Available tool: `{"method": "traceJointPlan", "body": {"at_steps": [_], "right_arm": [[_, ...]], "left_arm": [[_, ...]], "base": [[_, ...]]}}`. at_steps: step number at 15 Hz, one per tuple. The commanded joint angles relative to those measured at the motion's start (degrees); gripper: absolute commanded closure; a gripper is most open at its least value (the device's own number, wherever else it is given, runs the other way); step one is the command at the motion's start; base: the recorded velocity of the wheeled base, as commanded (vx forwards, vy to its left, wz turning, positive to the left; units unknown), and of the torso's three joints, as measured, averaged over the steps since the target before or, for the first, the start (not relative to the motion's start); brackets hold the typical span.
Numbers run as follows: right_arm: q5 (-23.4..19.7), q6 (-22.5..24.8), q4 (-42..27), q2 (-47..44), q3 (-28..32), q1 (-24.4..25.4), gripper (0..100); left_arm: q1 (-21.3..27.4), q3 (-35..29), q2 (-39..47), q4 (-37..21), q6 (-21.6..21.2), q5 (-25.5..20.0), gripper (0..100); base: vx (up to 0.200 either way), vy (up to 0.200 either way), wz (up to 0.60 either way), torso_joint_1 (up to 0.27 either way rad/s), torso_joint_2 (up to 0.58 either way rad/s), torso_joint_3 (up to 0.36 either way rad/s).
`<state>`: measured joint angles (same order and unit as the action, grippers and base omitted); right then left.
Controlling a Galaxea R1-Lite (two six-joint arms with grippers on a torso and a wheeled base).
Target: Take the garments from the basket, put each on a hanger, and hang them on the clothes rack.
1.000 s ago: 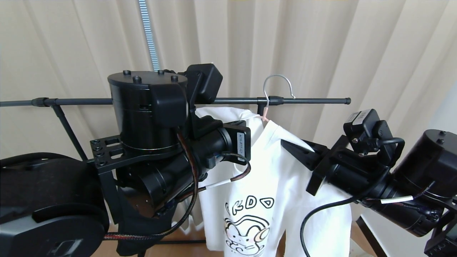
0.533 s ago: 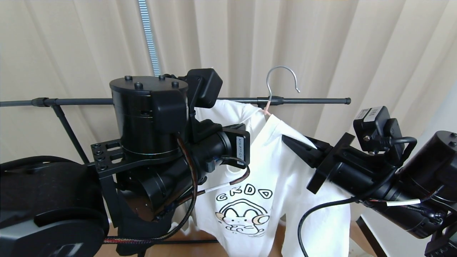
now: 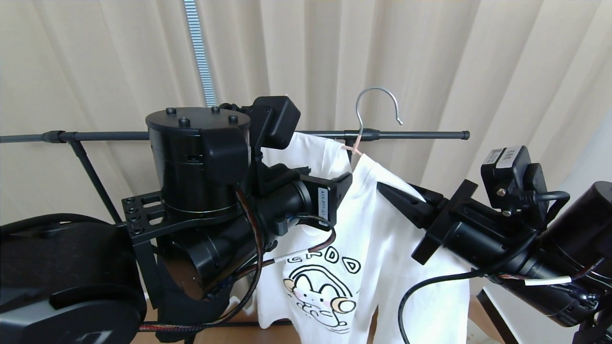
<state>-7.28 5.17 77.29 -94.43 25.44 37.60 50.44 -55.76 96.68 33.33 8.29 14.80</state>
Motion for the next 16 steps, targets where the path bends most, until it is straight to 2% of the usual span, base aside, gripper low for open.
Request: {"method": "traceJointPlan", "body": {"at_steps": [1, 5, 8, 10, 11, 13, 16], "right_arm": [[0.0, 0.0, 0.1, -0.1, 0.0, 0.1, 100], [-0.5, -1.7, 0.1, -0.2, 0.1, -0.5, 100], [-4.5, -2.0, 0.1, 0.0, -0.3, -2.5, 100], [-6.5, -2.4, 0.1, 0.2, -0.7, -3.8, 100], [-10.1, -2.5, 1.1, 0.3, -1.5, -5.5, 100], [-14.5, -3.1, 4.4, 0.0, -2.7, -8.1, 100], [-21.2, -5.6, 7.3, 0.7, -4.2, -11.5, 100]], "left_arm": [[0.0, 0.4, -0.1, 0.2, 0.0, 0.1, 0], [-0.3, 5.6, -5.2, 5.4, 0.0, -1.2, 0], [-3.4, 8.4, -10.1, 6.0, -0.3, -2.1, 0], [-6.9, 10.5, -12.8, 5.9, -0.3, -5.7, 0], [-11.2, 13.3, -15.5, 5.8, -0.9, -11.8, 0], [-18.4, 15.6, -16.4, 6.0, -1.2, -19.4, 0], [-26.3, 16.7, -16.2, 6.0, -0.9, -27.0, 0]], "base": [[0.0, 0.0, 0.0, 0.0, 0.0, 0.0], [0.0, 0.0, 0.0, 0.0, 0.0, 0.0], [0.0, 0.0, 0.0, 0.0, 0.0, 0.0], [0.0, 0.0, 0.0, 0.0, 0.0, 0.0], [0.0, 0.0, 0.0, 0.0, 0.0, 0.0], [0.0, 0.0, 0.0, 0.0, 0.0, 0.0], [0.0, 0.0, 0.0, 0.0, 0.0, 0.0]]}}
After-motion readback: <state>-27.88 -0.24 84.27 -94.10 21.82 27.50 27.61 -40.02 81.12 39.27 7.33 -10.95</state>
